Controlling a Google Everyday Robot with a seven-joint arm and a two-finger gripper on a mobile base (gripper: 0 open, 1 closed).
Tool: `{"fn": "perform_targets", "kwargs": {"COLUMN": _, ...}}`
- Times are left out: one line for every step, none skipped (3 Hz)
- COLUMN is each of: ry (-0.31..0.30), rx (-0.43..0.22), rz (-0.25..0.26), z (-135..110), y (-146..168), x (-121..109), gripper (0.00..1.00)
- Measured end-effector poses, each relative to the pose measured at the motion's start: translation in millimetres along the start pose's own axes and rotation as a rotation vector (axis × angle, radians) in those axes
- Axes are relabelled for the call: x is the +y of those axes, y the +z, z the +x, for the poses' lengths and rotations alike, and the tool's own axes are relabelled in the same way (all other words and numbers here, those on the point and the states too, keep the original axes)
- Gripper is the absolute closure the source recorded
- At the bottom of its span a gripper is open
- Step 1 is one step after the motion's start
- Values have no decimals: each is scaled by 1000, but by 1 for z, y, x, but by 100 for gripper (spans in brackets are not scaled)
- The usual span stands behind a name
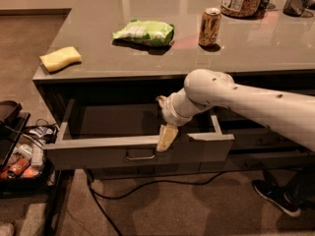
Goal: Close top drawer
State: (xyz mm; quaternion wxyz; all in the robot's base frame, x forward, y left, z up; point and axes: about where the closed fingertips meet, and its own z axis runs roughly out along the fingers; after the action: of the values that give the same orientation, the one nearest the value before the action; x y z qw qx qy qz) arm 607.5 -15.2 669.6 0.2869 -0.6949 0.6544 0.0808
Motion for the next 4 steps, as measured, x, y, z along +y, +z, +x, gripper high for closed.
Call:
{"fn": "perform_targets", "kwargs": {"ry": -8, "rx": 2, "rz": -8, "z": -3, "y": 11, "x": -9, "gripper": 0}}
{"fn": "perform_targets", "kwargs": {"ry": -9, "rx": 2, "rz": -14, "z": -3, "y": 17, "x": -16, "gripper": 0}}
{"fn": "perform_targets", "kwargs": {"ry": -13, "rx": 2, "rz": -11, "z": -3, "y": 19, "x": -16, "gripper": 13}}
{"fn": "perform_targets", "kwargs": {"ry": -14, "rx": 1, "rz": -10, "z": -4, "y": 16, "x": -17, "gripper": 37}}
